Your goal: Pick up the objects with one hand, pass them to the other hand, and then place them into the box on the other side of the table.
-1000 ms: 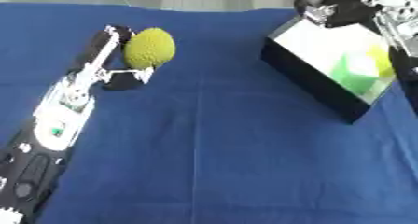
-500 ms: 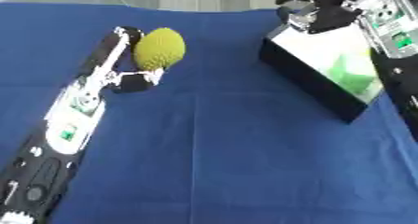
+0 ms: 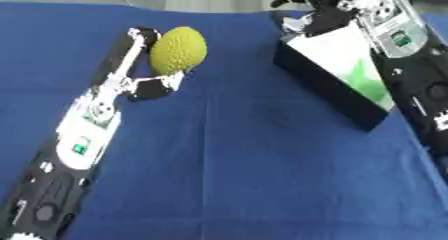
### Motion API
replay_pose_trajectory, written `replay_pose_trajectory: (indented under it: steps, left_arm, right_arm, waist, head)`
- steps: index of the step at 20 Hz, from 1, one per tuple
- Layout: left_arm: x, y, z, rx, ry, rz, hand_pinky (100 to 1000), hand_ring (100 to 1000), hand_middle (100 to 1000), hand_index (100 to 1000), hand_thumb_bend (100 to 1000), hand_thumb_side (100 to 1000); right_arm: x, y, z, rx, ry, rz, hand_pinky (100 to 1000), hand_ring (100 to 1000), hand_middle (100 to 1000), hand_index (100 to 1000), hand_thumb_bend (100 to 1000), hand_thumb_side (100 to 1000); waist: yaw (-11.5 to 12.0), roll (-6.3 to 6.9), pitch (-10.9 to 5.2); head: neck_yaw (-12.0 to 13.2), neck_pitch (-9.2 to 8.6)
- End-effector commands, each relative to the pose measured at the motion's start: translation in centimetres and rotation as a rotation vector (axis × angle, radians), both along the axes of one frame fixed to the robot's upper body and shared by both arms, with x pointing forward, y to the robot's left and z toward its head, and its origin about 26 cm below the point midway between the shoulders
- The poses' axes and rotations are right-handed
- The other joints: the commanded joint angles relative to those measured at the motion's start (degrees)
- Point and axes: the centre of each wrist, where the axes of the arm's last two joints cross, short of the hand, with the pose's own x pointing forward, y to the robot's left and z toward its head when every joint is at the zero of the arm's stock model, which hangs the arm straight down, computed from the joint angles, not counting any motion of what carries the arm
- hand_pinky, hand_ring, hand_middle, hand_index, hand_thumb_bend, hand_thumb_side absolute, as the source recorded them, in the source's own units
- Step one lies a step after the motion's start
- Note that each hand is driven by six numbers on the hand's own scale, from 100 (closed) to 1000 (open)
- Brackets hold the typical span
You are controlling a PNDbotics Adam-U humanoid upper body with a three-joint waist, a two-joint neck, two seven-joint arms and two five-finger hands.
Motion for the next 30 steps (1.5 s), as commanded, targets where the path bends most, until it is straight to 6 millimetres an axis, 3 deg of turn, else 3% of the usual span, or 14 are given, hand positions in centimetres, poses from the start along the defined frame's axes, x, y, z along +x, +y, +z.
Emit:
replay_pose_trajectory:
  steps: [1,5,18,30]
  left_arm:
    - [-0.4,-0.9,1.5,-0.037,-0.039,-0.027,562,548,439,493,100,100]
    - [-0.5,-1.3,1.6,-0.058,-0.035,-0.032,561,547,439,494,100,100]
    - [-0.5,-1.9,1.1,-0.112,-0.005,-0.024,560,544,436,494,100,100]
    - [-0.8,-3.1,1.3,-0.111,-0.005,-0.055,560,544,435,495,100,100]
  right_arm:
    - [-0.2,0.0,1.9,-0.145,-0.092,0.131,887,1000,912,905,100,342]
    - [0.0,0.9,2.3,-0.197,-0.120,0.178,889,1000,913,905,100,349]
    - [0.6,4.7,1.0,-0.281,-0.128,0.278,894,1000,930,918,100,446]
    - [0.6,5.8,0.8,-0.328,-0.178,0.339,895,1000,878,903,149,465]
  waist:
    - [0.26,-0.77,-0.87]
    - [0.87,-1.08,-0.45]
    - [0.83,-1.24,-0.36]
    - [1.04,-2.10,-0.01]
  head:
    - [-0.88,-0.51]
    - [-2.12,-0.51]
    - [-2.43,0.50]
    - [-2.73,0.98]
